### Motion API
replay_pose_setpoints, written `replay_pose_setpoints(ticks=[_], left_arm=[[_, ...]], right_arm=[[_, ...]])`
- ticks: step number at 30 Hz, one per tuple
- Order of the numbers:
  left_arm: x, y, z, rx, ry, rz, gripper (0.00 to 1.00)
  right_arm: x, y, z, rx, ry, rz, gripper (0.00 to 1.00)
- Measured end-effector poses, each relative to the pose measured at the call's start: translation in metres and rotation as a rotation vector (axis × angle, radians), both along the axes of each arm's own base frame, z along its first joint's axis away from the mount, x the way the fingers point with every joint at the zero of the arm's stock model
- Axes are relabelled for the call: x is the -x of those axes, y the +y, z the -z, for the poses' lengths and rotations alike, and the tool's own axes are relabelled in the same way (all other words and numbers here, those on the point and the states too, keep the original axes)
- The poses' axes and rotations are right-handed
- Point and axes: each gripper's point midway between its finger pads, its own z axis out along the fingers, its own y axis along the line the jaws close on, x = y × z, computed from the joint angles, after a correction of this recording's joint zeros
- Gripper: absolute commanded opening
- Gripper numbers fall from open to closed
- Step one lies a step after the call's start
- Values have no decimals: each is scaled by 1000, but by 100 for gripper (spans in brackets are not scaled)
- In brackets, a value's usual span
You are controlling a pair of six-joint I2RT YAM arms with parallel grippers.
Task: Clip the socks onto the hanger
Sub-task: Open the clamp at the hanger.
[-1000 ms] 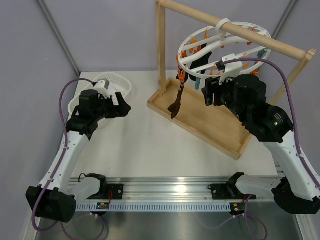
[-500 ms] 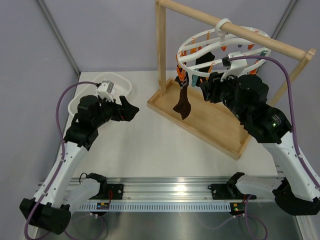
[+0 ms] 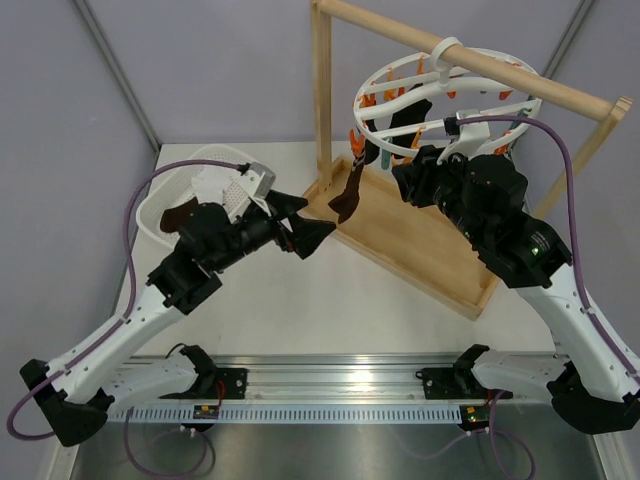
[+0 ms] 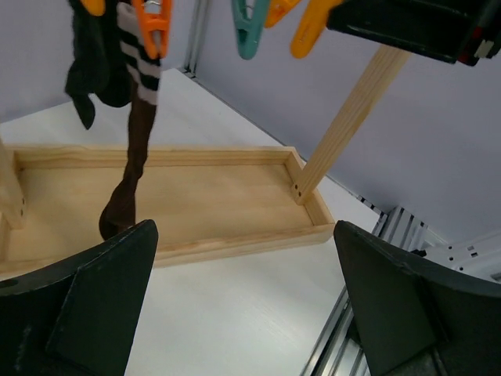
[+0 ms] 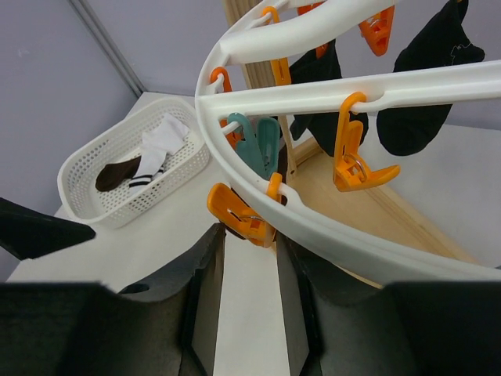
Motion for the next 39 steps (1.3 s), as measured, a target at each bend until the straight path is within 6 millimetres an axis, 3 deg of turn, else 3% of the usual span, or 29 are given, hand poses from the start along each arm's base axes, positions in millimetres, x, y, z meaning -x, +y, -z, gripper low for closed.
replay_pose_setpoints(ticks=[2, 5, 8, 29, 39], left_arm=[[3, -20, 1, -15, -23, 33, 99], [1, -47, 1, -40, -53, 71, 99], [-8, -57, 2, -52, -68, 61, 99], [-14, -46, -14, -25, -119, -3, 99], [-14, -46, -14, -25, -118, -8, 99]], right_arm=[[1, 0, -2, -19, -4, 2, 41], [1, 0, -5, -44, -10, 7, 51], [1, 0, -6, -55, -11, 9, 56], [-11, -8, 11, -38, -21, 86, 63], [-13, -21, 8, 4, -58, 137, 66]])
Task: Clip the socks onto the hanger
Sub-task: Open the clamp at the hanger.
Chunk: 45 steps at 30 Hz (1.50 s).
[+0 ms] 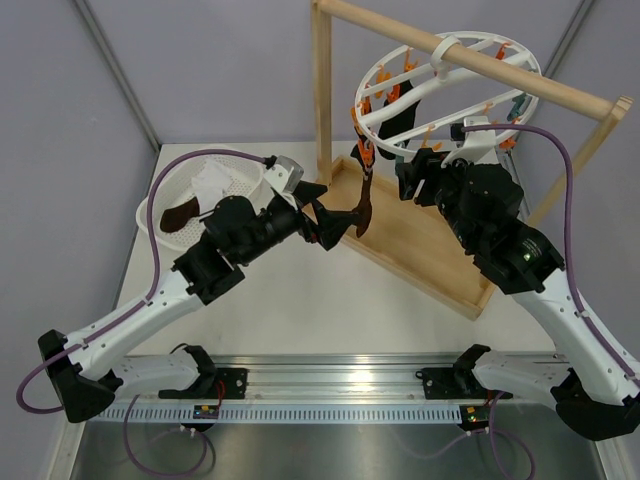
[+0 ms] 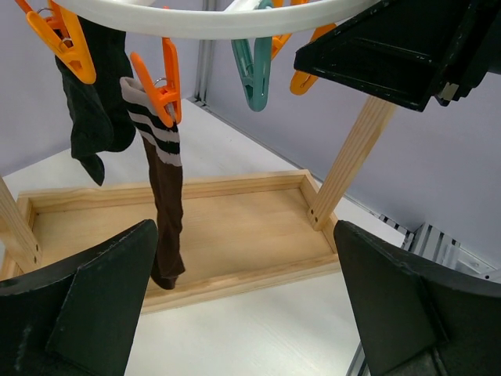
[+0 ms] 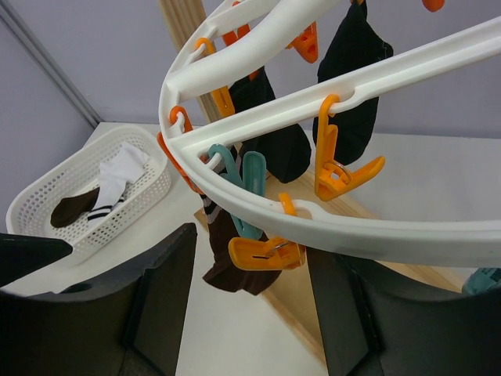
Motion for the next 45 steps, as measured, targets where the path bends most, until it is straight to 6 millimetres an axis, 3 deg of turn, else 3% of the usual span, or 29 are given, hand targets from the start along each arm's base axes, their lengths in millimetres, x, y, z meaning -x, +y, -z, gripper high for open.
replay_pose_setpoints(ticks=[12, 18, 24, 29, 35, 45], left_arm=[[5, -12, -7, 32, -50, 55, 99], [11, -46, -9, 27, -173, 146, 99], [-6, -80, 13, -23, -238, 186, 98], [-19, -100, 17, -34, -283, 195, 90], [-22, -110, 1, 9, -347, 206, 79], [-30, -115, -23, 80, -399, 208, 73]], right_arm=[[4, 11, -3, -27, 8, -59, 66], [6, 16, -11, -61, 4, -86, 66], [9, 23, -12, -83, 12, -117, 66], [11, 25, -17, -94, 6, -134, 67], [12, 26, -18, -99, 7, -144, 67], [19, 25, -23, -110, -6, -162, 67]])
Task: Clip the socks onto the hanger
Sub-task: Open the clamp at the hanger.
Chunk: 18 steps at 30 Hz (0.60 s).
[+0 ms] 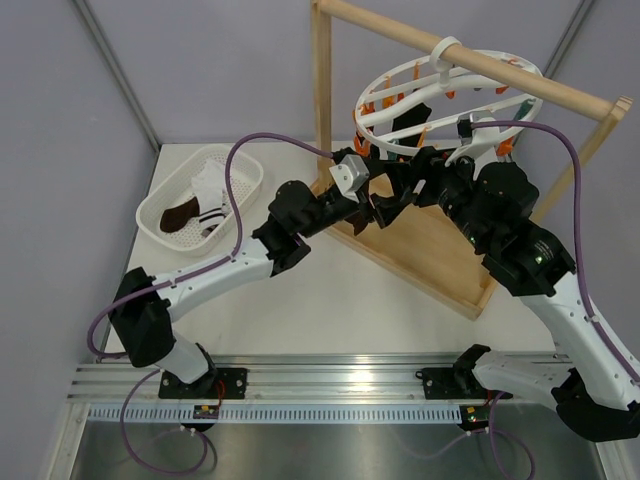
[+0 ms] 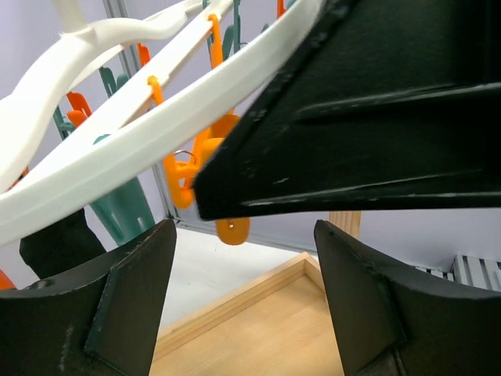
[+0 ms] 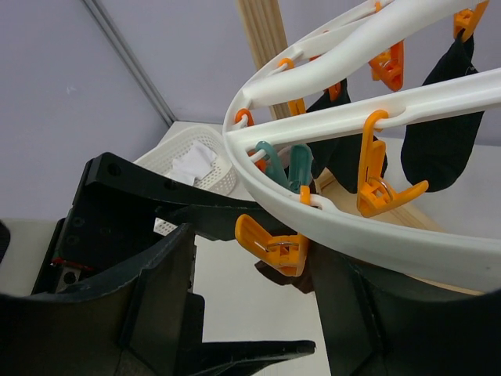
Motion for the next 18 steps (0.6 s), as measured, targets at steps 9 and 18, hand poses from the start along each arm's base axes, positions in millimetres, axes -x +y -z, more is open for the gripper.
replay_pose_setpoints(ticks=[9, 18], left_arm=[[-3, -7, -1, 19, 24, 28, 59], [1, -8, -6, 46, 40, 56, 53]], right_arm=[[4, -3, -4, -8, -10, 0, 68], [3, -3, -4, -11, -9, 0, 67]])
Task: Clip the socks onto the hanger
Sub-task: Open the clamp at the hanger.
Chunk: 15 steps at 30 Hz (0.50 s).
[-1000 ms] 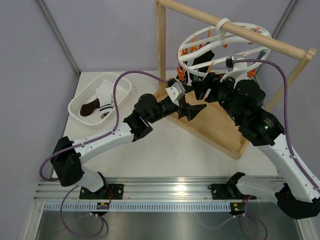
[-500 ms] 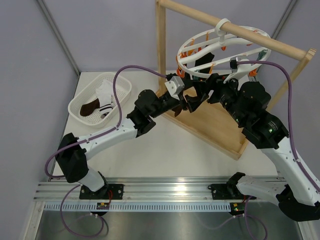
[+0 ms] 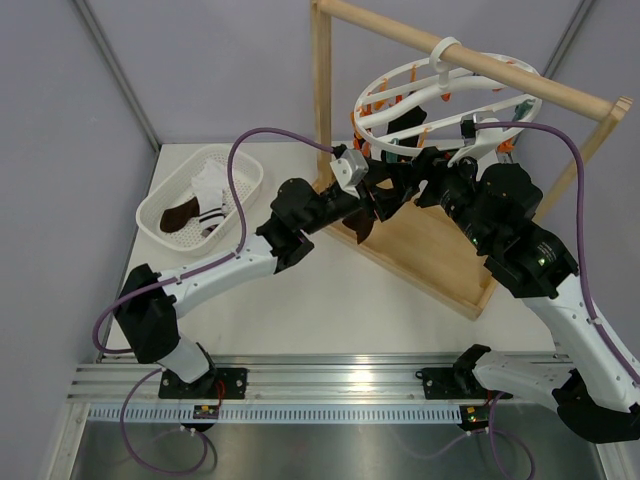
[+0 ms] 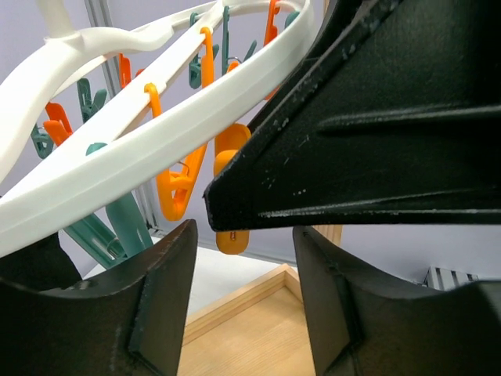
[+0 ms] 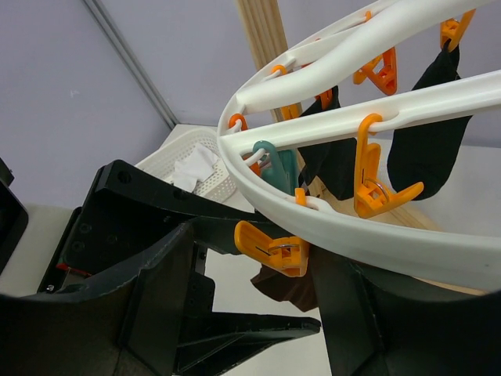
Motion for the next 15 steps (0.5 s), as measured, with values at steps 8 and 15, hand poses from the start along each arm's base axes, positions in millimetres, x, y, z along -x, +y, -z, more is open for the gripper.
replay_pose_setpoints(ticks=[8, 15], left_arm=[[1, -1, -10, 38, 16, 15, 21], [2, 0, -9, 44, 51, 27, 8]], right_arm=[[0, 0, 0, -8, 4, 0, 68], [-2, -5, 1, -7, 7, 32, 69]])
